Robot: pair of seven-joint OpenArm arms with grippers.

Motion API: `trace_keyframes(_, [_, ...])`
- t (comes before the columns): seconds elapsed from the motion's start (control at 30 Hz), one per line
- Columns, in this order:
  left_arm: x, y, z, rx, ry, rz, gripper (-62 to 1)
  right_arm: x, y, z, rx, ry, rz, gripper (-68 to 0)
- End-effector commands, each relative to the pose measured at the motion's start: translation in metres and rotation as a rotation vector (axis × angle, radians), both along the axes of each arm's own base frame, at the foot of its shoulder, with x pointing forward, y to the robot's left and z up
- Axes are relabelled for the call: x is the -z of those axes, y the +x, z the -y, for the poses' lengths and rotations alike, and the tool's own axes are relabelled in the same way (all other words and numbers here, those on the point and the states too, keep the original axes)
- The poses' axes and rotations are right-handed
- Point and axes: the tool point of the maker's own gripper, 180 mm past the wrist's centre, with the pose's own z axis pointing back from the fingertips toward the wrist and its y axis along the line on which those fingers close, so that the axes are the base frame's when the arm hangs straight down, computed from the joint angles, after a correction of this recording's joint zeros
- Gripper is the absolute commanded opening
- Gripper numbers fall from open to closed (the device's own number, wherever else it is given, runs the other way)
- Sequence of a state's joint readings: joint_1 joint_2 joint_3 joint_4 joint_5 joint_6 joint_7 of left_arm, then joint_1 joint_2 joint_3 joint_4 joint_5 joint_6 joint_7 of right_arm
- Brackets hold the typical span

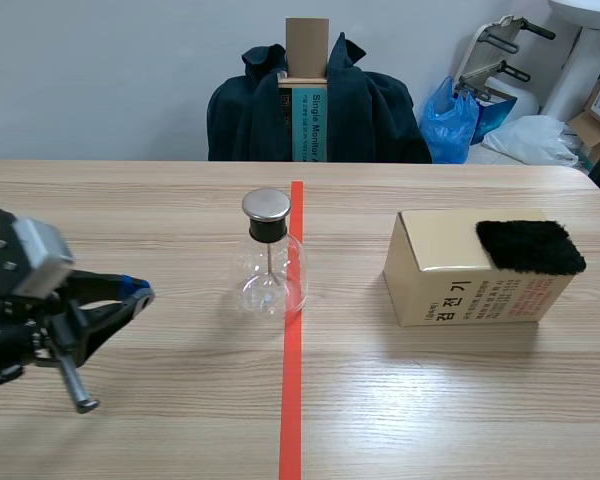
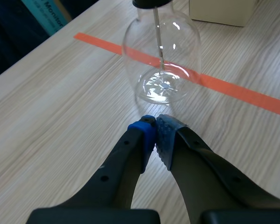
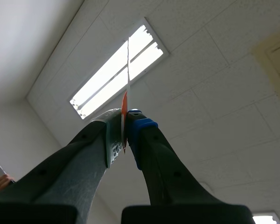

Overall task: Do the electroscope experiment.
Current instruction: 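Move the plate toward and away from the electroscope, then rub the plate on the fur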

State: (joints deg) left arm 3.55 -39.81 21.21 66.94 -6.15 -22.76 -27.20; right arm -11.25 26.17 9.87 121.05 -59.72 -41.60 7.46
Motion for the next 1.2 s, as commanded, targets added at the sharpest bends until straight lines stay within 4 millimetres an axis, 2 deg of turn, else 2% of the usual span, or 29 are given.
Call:
trace_keyframes(0.0, [-0.021,-0.004,-0.004,0.023,-0.021,0.027,-41.3,-0.004,-0.008,0.006,0.006,0.008,0.049,-66.9])
trace_keyframes(0.23, [-0.067,-0.051,-0.008,0.091,-0.083,-0.043,-5.6,-0.012,-0.016,0.035,0.061,0.063,0.062,-66.9])
trace_keyframes(0.33, [-0.079,-0.066,-0.009,0.085,-0.100,-0.048,1.4,-0.014,-0.018,0.046,0.075,0.095,0.067,-66.9])
trace_keyframes(0.43, [-0.088,-0.080,-0.007,0.092,-0.109,-0.056,1.4,-0.001,-0.007,0.058,0.107,0.106,0.024,-66.9])
trace_keyframes(0.57, [-0.092,-0.092,-0.002,0.101,-0.114,-0.069,1.4,0.043,0.022,0.073,0.142,0.071,-0.111,-66.9])
trace_keyframes(0.73, [-0.094,-0.090,-0.004,0.083,-0.121,-0.060,1.4,0.114,0.053,0.093,0.182,0.065,-0.306,-66.9])
trace_keyframes(0.93, [-0.096,-0.089,-0.005,0.075,-0.137,-0.061,1.4,0.204,0.080,0.101,0.201,0.072,-0.533,-66.9])
trace_keyframes(1.17, [-0.096,-0.089,-0.005,0.074,-0.137,-0.061,1.4,0.269,0.096,0.095,0.185,0.093,-0.703,-66.9])
